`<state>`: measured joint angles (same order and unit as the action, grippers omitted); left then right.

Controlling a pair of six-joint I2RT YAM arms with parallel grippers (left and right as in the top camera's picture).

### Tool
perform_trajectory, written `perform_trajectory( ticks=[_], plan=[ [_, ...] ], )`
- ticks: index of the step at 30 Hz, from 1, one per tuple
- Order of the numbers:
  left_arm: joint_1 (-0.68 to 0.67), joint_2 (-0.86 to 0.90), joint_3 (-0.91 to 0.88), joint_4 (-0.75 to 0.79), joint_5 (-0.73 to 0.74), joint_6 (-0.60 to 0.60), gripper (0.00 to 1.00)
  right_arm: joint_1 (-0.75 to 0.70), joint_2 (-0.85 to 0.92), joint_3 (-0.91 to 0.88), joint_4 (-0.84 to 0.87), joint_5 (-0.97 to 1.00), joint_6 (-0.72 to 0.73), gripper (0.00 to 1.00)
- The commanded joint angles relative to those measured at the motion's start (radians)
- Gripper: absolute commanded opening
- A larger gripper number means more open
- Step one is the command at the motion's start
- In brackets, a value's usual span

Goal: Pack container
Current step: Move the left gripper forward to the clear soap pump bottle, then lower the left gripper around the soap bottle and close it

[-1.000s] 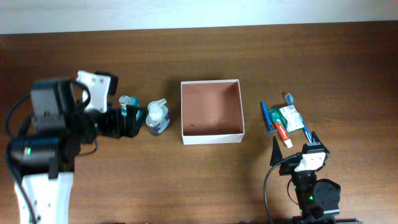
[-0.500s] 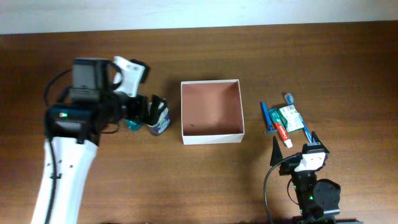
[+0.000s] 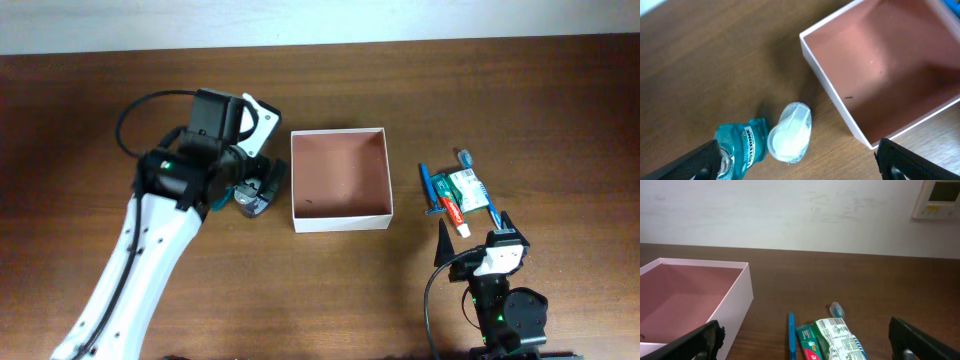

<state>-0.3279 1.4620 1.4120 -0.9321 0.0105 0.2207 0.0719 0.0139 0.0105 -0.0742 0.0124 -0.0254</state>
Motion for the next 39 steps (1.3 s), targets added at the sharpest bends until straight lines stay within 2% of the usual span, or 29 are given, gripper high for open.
perform_trajectory(
  ticks=[1, 5, 6, 9, 24, 34, 39],
  plan=[
    [0.0, 0.064, 0.017, -0.003, -0.033, 0.017, 0.99, 0.006, -0.008, -0.005, -0.007, -0.001, 0.003, 0.98],
    [0.002, 0.124, 0.017, -0.003, -0.033, 0.021, 0.89, 0.006, -0.008, -0.005, -0.007, -0.001, 0.003, 0.98],
    [0.002, 0.136, 0.017, -0.003, -0.034, 0.021, 0.81, 0.006, -0.008, -0.005, -0.007, -0.001, 0.003, 0.98],
    [0.003, 0.161, 0.017, -0.003, -0.033, 0.02, 0.71, 0.006, -0.008, -0.005, -0.007, -0.001, 0.003, 0.98],
    [0.042, 0.214, 0.016, -0.026, -0.043, 0.012, 0.66, 0.006, -0.008, -0.005, -0.007, -0.001, 0.003, 0.98],
    [0.056, 0.216, 0.016, -0.026, 0.024, 0.013, 0.66, 0.006, -0.008, -0.005, -0.007, -0.001, 0.003, 0.98],
    [0.056, 0.219, 0.015, -0.026, 0.023, 0.013, 0.62, 0.006, -0.008, -0.005, -0.007, -0.001, 0.003, 0.98]
  ],
)
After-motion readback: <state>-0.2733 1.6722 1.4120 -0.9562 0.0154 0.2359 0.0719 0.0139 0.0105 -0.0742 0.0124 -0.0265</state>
